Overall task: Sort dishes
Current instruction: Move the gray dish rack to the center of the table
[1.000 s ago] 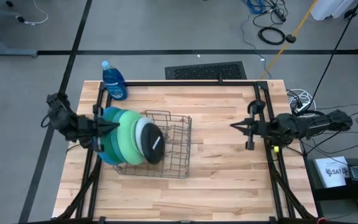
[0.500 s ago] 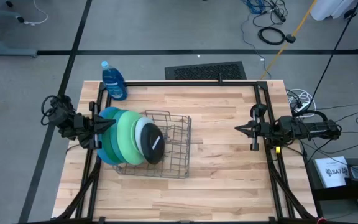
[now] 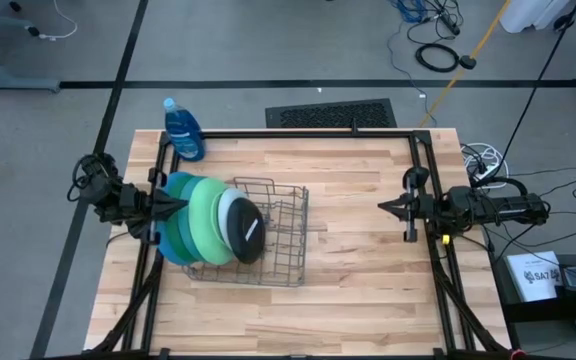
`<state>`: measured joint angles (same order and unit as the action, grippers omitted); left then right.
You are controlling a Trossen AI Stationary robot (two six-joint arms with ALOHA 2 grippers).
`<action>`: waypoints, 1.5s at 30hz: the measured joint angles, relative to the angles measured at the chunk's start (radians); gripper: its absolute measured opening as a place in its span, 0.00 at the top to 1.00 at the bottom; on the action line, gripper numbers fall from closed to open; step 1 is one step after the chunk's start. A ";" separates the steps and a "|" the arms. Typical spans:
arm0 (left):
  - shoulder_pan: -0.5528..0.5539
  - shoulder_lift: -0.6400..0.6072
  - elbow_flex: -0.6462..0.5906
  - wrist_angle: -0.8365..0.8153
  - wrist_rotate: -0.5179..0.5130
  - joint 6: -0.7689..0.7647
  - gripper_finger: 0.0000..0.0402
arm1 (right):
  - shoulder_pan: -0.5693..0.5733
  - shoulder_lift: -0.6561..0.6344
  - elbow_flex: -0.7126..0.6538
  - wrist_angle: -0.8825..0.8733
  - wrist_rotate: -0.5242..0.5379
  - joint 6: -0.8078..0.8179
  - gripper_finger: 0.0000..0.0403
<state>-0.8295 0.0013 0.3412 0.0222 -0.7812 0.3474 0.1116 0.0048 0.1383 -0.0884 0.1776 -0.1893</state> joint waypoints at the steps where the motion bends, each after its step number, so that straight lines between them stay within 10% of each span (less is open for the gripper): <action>1: 0.000 0.000 0.000 0.001 0.005 0.000 1.00 | 0.001 0.000 0.000 0.005 0.000 0.037 0.99; 7: 0.000 0.000 0.008 0.020 0.052 0.005 1.00 | 0.001 0.133 0.001 0.117 0.132 0.320 1.00; 14: 0.000 0.000 0.011 0.021 0.049 0.005 1.00 | -0.001 0.617 0.032 0.379 0.029 0.362 0.97; 24: 0.000 0.000 0.012 0.021 0.040 -0.002 1.00 | 0.008 1.261 0.259 0.642 -0.050 0.309 0.61; 45: 0.000 0.000 0.012 0.020 0.014 -0.028 1.00 | -0.044 1.522 0.461 0.729 -0.049 0.274 0.72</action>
<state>-0.8295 0.0009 0.3534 0.0426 -0.7670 0.3199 0.0680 1.5269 0.5991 0.6401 0.1286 0.0844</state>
